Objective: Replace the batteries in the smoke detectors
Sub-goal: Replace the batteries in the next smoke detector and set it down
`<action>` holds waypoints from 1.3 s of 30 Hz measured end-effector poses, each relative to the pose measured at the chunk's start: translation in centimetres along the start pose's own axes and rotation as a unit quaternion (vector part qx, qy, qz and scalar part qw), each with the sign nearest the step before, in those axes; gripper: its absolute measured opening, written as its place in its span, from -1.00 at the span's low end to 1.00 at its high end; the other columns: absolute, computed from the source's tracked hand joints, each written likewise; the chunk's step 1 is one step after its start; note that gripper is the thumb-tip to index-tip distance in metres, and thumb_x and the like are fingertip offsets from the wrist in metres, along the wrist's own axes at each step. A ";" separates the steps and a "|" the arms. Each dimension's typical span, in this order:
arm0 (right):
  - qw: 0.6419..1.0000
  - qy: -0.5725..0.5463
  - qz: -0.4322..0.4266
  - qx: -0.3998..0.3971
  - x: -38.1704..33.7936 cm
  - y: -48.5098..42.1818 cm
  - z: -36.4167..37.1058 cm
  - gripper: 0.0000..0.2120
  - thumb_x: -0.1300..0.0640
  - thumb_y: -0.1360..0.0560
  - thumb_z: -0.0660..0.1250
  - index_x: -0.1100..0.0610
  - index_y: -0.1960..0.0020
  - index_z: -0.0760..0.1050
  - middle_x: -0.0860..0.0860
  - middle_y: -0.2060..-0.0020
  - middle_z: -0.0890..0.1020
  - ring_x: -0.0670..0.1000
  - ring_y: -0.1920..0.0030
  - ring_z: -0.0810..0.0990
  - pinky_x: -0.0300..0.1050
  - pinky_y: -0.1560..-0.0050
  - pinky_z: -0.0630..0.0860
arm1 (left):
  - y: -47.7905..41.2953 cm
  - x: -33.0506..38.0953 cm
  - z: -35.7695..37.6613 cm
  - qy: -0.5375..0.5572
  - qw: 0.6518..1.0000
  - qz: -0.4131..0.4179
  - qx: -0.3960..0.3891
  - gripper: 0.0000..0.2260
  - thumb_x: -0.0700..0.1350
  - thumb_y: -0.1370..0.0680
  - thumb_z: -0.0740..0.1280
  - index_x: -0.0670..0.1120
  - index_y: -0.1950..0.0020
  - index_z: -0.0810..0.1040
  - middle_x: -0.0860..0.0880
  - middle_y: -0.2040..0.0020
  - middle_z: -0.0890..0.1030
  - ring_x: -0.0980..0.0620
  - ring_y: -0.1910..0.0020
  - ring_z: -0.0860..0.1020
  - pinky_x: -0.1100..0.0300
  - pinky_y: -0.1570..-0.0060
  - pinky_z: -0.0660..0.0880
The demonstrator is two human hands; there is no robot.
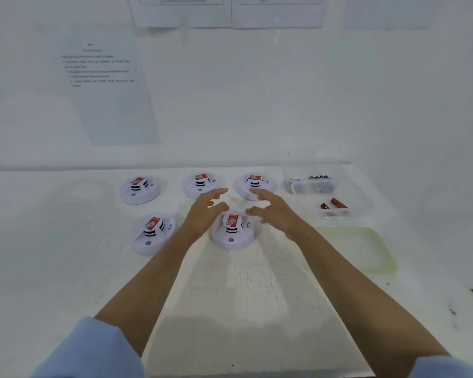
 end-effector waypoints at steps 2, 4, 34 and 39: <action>1.000 -0.009 -0.011 0.027 -0.8 -1.5 -1.2 -0.53 0.25 -0.46 0.34 0.11 -0.35 0.36 -0.09 -0.07 0.43 -0.06 -0.07 0.41 -0.23 0.02 0.38 | -1.4 0.4 0.4 0.010 1.000 -0.003 -0.008 -0.65 -0.19 -0.51 0.33 0.00 -0.29 0.46 0.01 -0.16 0.45 0.03 -0.14 0.41 0.22 -0.12 0.31; 0.998 -0.012 -0.014 0.051 -1.0 -3.3 -2.1 -0.57 0.23 -0.47 0.33 0.12 -0.32 0.39 -0.03 -0.16 0.46 -0.04 -0.17 0.42 -0.18 -0.11 0.37 | -2.9 0.8 1.0 0.013 1.000 -0.005 -0.021 -0.62 -0.15 -0.50 0.36 0.02 -0.31 0.44 0.00 -0.17 0.44 0.01 -0.15 0.41 0.21 -0.10 0.31; 0.988 -0.005 0.056 0.147 5.0 -11.4 -3.4 -0.63 0.05 -0.55 0.21 0.02 -0.35 0.38 0.06 -0.34 0.44 0.06 -0.30 0.42 -0.01 -0.34 0.37 | -12.5 -2.2 6.9 -0.097 0.989 -0.016 -0.108 -0.13 -0.14 -0.28 0.58 -0.14 -0.46 0.18 -0.07 -0.39 0.29 -0.01 -0.38 0.28 0.30 -0.22 0.20; 0.988 -0.041 0.033 0.144 3.7 -10.9 -3.1 -0.61 0.04 -0.54 0.23 0.01 -0.36 0.36 0.05 -0.36 0.38 0.05 -0.32 0.40 -0.01 -0.36 0.34 | -11.7 -0.3 5.8 -0.084 0.992 0.004 -0.095 -0.06 -0.02 -0.13 0.62 -0.15 -0.42 0.28 -0.09 -0.34 0.35 -0.04 -0.33 0.34 0.08 -0.35 0.32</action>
Point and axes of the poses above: each hand's wrist, its own y-axis away from the middle knuckle, its own z-axis out of the palm, x = y × z, the point moved 9 cm from there along -y, towards the middle knuckle
